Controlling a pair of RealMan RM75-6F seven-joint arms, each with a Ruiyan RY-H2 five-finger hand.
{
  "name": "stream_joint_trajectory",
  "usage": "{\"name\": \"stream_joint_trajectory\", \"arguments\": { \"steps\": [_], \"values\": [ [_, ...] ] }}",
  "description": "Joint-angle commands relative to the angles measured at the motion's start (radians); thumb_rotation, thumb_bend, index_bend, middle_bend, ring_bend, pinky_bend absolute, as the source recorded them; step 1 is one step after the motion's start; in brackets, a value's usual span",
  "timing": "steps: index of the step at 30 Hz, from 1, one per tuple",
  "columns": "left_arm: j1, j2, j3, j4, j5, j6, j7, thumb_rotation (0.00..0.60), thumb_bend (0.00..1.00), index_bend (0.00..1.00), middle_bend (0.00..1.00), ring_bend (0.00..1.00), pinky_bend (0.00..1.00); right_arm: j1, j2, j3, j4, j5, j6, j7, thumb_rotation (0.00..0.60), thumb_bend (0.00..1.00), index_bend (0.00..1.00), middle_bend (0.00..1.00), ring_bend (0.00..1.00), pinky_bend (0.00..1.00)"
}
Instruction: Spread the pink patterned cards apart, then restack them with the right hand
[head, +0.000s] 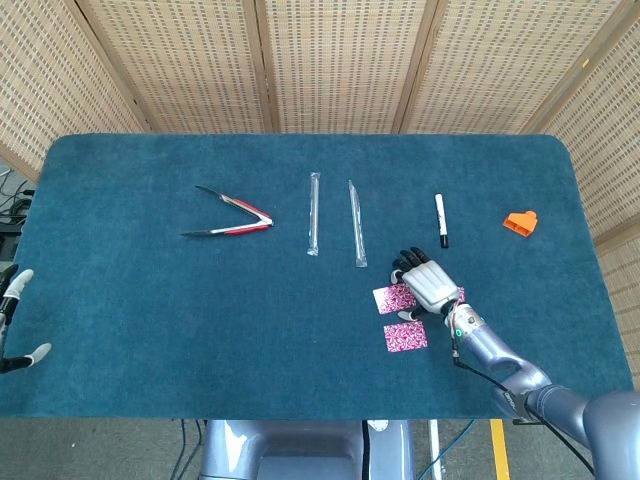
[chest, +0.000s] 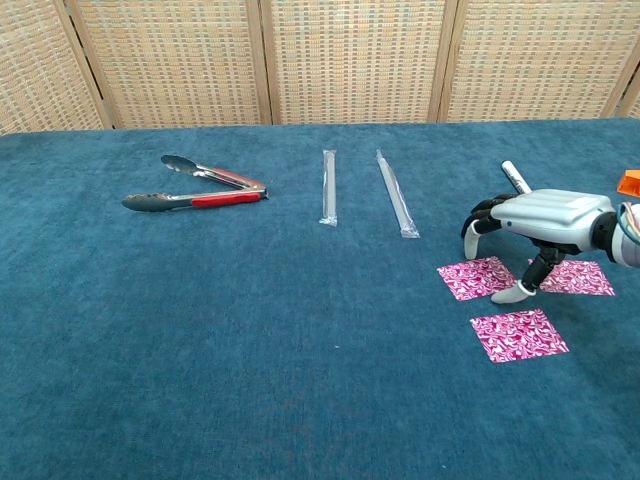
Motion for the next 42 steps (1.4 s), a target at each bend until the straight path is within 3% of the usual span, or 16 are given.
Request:
{"name": "stream_joint_trajectory", "arguments": {
  "steps": [1,26,42],
  "values": [
    [0.0,0.0,0.0,0.0,-0.001,0.0,0.001,0.577,0.06,0.04,0.0,0.0,0.0,0.0,-0.003,-0.001,0.004,-0.003,0.002,0.005,0.6,0.29,0.41,0.21,0.0,0.0],
    [0.007,0.001,0.0,0.005,-0.006,0.005,-0.005,0.579,0.06,0.04,0.0,0.0,0.0,0.006,-0.015,-0.002,0.027,-0.016,0.01,0.038,0.6,0.35,0.43,0.23,0.0,0.0],
    [-0.001,-0.002,-0.002,0.004,0.008,0.0,-0.009,0.579,0.06,0.04,0.0,0.0,0.0,-0.018,0.07,0.023,-0.058,0.016,0.051,-0.006,0.6,0.35,0.43,0.23,0.0,0.0]
  ]
}}
